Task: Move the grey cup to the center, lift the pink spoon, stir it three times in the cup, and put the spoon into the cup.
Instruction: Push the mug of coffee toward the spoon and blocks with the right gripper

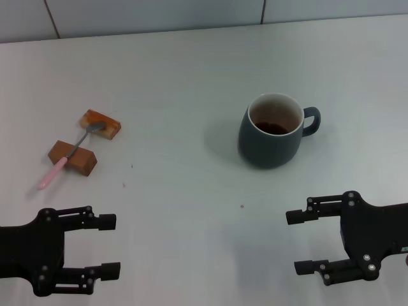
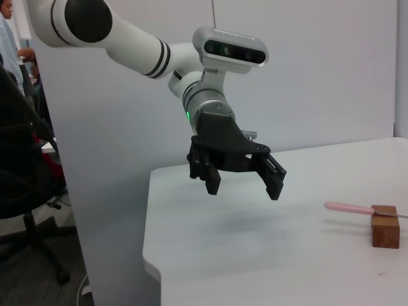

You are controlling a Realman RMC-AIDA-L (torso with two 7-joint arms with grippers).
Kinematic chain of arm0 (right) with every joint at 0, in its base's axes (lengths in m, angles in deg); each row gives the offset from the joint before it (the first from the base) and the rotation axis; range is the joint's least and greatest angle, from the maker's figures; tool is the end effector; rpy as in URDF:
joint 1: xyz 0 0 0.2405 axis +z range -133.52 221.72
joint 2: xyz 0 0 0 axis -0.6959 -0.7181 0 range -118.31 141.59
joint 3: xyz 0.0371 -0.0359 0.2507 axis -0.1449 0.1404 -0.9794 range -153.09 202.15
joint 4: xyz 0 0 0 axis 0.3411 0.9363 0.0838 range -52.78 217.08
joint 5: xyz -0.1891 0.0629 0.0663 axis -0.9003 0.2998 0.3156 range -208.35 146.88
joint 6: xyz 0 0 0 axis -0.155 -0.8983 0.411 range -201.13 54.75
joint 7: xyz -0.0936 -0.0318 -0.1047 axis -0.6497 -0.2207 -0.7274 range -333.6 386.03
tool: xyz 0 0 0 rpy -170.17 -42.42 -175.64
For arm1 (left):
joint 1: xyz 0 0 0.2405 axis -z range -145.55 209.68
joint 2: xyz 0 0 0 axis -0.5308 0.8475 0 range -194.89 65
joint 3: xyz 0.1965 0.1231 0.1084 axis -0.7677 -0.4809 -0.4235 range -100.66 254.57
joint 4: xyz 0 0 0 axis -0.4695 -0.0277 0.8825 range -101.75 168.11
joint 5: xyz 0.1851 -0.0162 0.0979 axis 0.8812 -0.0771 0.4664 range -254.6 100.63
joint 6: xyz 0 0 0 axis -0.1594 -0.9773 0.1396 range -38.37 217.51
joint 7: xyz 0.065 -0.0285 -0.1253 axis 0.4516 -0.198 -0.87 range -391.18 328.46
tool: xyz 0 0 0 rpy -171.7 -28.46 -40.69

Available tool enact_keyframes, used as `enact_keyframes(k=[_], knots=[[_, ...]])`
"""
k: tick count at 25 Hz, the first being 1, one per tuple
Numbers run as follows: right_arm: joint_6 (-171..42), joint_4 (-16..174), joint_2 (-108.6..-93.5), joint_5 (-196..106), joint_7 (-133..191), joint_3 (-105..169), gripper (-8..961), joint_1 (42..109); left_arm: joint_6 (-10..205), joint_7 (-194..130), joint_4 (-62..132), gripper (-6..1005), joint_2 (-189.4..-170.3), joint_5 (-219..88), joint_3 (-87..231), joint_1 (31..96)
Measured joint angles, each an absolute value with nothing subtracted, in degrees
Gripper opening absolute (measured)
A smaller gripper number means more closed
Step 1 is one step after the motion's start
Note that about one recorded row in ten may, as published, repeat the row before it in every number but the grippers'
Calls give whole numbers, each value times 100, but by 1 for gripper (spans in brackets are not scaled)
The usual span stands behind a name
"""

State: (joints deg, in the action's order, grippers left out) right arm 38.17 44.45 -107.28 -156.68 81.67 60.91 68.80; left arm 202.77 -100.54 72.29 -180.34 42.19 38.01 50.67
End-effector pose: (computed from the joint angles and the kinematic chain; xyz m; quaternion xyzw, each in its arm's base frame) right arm 0.2798 0.2472 0.0008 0.9676 -0.0387 -0.2494 0.0005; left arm -0.3030 0.2278 0.0294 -0.9506 -0.1697 -0.2600 0.0047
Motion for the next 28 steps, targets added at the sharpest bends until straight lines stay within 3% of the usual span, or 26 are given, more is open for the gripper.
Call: enact_keyframes(k=[22, 28], knots=[[4028, 4240, -10741, -15623, 8176, 6064, 641, 6842, 20272, -10012, 7236, 786, -18016, 4229, 3653, 5079], [4088, 4225, -10727, -15524, 8188, 6106, 467, 6834, 20272, -10033, 7237, 786, -18010, 4222, 3653, 5078]])
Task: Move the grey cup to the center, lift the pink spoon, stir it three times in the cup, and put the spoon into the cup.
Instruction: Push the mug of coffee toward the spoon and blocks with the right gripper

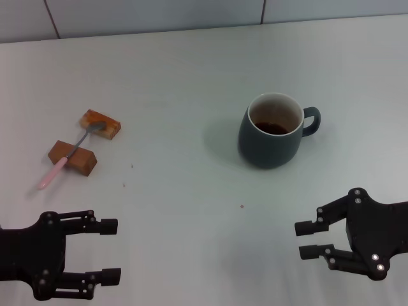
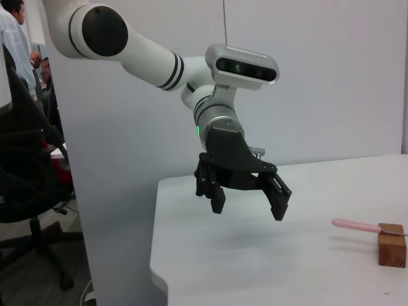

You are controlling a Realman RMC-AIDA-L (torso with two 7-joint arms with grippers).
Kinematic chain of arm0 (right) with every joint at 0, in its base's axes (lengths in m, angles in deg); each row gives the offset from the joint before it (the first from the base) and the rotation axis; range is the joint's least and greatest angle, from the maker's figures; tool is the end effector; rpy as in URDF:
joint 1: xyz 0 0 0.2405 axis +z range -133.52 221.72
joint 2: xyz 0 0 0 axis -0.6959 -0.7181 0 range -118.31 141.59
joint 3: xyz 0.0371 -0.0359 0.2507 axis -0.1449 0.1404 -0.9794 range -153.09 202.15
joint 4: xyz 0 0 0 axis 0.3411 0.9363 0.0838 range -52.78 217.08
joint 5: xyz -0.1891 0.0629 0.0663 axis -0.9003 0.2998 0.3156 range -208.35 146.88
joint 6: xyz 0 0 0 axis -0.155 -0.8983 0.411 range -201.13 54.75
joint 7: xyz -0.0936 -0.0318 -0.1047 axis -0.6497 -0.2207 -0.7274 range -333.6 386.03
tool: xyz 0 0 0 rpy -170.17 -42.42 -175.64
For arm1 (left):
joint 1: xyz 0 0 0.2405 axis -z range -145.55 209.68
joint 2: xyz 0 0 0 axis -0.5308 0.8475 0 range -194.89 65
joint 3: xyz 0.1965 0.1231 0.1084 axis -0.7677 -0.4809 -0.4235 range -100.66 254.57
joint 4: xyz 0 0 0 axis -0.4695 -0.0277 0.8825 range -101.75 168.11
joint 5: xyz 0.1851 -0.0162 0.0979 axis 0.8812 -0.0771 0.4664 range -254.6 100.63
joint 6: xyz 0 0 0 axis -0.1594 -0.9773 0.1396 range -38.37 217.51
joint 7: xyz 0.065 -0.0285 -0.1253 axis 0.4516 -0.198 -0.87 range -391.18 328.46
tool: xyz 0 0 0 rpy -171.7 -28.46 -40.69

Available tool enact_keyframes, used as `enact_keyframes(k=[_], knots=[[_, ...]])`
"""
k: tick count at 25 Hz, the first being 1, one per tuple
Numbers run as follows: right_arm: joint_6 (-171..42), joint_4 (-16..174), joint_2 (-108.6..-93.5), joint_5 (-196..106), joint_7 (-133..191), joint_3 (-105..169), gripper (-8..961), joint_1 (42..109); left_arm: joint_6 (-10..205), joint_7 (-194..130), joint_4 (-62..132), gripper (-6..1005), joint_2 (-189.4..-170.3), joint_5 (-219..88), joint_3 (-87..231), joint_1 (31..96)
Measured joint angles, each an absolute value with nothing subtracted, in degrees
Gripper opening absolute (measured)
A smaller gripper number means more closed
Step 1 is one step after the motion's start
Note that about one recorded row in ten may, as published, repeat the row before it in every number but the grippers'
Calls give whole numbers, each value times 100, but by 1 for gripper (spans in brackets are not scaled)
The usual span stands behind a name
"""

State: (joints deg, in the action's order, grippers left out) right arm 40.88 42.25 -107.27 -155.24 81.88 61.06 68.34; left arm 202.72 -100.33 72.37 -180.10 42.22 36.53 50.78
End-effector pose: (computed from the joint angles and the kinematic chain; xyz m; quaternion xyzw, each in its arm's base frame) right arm 0.2753 0.2455 0.0092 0.9652 -0.0235 -0.2604 0.0028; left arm -0.3026 0.2275 0.0283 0.9537 0.1642 0.2521 0.0049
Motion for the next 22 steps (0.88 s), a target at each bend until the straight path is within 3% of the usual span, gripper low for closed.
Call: enact_keyframes(k=[13, 22], knots=[[4000, 3986, -10737, -15213, 8291, 6030, -2, 6764, 20263, -10036, 7240, 786, -18007, 4189, 3671, 5081], [3368, 3639, -10728, -15000, 8828, 5088, -1, 6742, 20267, -10029, 7238, 786, -18027, 4183, 3721, 5116]])
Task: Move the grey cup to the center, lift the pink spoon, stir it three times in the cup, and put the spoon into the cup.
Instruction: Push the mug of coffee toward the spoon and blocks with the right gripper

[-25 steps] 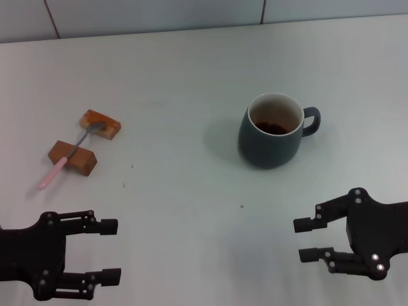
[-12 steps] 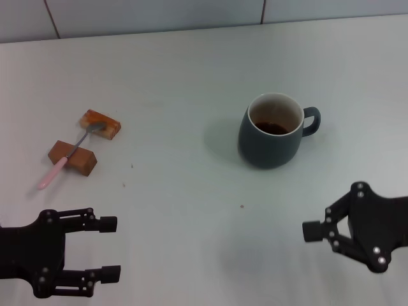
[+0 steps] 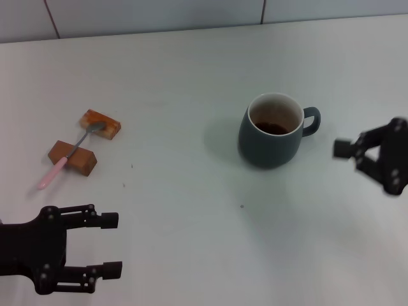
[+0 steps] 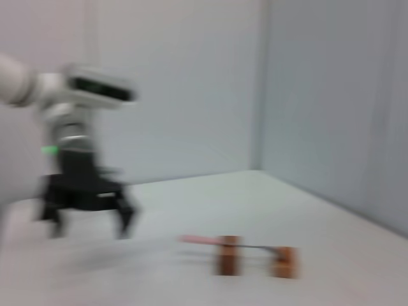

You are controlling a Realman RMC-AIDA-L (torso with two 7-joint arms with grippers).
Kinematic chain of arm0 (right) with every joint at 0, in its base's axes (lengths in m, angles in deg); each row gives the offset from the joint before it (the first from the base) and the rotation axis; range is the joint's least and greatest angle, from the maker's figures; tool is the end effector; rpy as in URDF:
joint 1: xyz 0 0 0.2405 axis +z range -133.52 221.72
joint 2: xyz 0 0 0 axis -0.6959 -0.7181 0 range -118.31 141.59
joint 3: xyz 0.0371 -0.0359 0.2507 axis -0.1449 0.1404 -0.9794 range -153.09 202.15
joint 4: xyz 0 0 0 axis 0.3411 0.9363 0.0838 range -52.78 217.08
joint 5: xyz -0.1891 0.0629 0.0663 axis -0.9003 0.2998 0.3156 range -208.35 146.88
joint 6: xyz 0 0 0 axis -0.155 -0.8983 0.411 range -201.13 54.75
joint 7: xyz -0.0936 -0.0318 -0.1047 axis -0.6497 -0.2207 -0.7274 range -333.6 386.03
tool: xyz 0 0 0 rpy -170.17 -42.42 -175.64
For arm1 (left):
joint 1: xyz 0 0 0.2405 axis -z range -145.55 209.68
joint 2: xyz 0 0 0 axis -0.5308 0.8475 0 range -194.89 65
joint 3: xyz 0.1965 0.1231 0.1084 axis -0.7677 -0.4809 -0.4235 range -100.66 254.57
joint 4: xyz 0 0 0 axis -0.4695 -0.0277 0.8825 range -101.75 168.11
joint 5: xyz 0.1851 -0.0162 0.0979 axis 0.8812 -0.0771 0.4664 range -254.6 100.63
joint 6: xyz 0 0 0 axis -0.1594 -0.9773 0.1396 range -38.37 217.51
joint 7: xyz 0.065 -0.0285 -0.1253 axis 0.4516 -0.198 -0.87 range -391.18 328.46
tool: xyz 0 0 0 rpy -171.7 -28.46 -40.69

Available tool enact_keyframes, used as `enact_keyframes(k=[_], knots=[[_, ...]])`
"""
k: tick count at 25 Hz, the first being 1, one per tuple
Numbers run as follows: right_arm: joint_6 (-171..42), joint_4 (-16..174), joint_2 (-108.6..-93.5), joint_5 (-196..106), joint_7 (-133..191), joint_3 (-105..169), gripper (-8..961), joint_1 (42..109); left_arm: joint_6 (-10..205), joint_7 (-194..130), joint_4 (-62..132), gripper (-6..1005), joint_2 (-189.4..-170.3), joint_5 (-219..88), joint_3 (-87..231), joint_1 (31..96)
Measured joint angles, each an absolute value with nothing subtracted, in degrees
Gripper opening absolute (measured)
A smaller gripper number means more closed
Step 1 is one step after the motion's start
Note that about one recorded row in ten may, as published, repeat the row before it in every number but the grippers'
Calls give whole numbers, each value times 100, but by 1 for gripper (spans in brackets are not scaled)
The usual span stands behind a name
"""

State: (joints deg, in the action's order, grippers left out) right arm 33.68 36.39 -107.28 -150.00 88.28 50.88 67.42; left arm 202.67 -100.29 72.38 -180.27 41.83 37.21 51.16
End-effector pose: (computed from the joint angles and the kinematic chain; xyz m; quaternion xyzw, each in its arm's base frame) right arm 0.2889 0.2774 0.0476 -0.9472 0.0810 0.2635 0.1636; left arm -0.3004 0.2306 0.0288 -0.9526 -0.1610 -0.2581 0.0012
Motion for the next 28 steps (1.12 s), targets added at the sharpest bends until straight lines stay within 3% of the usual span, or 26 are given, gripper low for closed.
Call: enact_keyframes(k=[15, 28], knots=[[2094, 3075, -10715, -14991, 9545, 4098, -1, 6636, 20259, -10030, 7238, 785, -18026, 4184, 3784, 5180], [878, 3616, -10705, -15004, 9459, 4460, -1, 7282, 20242, -10007, 7199, 785, -18017, 4188, 3949, 5232]])
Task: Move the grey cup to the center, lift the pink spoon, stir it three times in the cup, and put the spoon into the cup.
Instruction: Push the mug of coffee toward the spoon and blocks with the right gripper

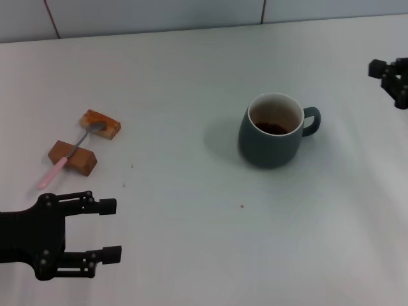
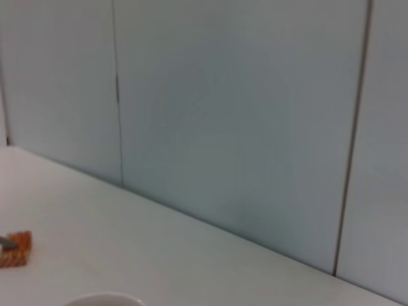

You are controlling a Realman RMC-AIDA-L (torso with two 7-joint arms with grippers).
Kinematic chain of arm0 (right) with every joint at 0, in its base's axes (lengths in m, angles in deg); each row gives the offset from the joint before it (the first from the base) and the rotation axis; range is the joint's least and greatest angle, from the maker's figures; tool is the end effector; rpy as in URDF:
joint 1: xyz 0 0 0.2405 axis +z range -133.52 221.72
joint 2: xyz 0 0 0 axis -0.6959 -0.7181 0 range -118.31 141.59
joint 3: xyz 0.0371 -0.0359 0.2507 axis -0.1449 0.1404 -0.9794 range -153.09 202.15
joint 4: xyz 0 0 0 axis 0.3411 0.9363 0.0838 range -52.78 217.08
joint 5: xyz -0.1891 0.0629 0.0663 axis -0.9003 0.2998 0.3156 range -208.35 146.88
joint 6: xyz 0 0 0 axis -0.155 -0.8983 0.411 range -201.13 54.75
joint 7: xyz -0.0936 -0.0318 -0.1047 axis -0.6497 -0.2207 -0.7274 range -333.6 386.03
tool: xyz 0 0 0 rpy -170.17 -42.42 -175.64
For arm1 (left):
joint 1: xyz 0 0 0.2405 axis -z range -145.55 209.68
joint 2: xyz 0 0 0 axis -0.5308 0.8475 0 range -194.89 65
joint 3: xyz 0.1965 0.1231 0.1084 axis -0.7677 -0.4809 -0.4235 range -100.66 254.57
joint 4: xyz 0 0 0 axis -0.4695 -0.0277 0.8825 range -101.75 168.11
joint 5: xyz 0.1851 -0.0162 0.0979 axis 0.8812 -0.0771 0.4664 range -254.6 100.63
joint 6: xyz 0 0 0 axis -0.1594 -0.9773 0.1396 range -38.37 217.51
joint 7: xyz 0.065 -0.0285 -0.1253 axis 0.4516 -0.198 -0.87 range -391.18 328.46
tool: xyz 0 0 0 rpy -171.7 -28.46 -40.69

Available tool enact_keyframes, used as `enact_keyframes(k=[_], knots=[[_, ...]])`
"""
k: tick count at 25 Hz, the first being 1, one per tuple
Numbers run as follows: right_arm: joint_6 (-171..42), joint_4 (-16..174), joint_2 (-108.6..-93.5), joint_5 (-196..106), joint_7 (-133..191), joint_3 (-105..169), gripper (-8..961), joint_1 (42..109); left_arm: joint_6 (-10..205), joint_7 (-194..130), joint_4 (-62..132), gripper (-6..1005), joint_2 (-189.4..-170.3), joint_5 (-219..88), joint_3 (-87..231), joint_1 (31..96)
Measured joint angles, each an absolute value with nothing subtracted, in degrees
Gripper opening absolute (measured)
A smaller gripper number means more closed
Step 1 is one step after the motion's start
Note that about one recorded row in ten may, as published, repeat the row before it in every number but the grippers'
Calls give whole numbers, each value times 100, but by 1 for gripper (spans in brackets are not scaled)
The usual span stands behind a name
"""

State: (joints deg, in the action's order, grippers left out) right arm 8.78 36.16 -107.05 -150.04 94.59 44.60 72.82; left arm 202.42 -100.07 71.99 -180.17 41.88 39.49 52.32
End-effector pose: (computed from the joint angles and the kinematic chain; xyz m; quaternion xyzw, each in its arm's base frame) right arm 0.3115 0.3496 0.0758 -0.8965 0.1748 0.1957 0.3570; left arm -0.2980 0.2386 0.0327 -0.9510 -0.1561 -0.2663 0.0169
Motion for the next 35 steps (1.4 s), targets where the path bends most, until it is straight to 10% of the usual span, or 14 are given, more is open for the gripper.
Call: enact_keyframes(k=[35], knots=[[49, 4330, -10718, -15035, 9505, 5789, 0, 7718, 20279, -10035, 7194, 785, -18047, 4184, 3951, 5175]])
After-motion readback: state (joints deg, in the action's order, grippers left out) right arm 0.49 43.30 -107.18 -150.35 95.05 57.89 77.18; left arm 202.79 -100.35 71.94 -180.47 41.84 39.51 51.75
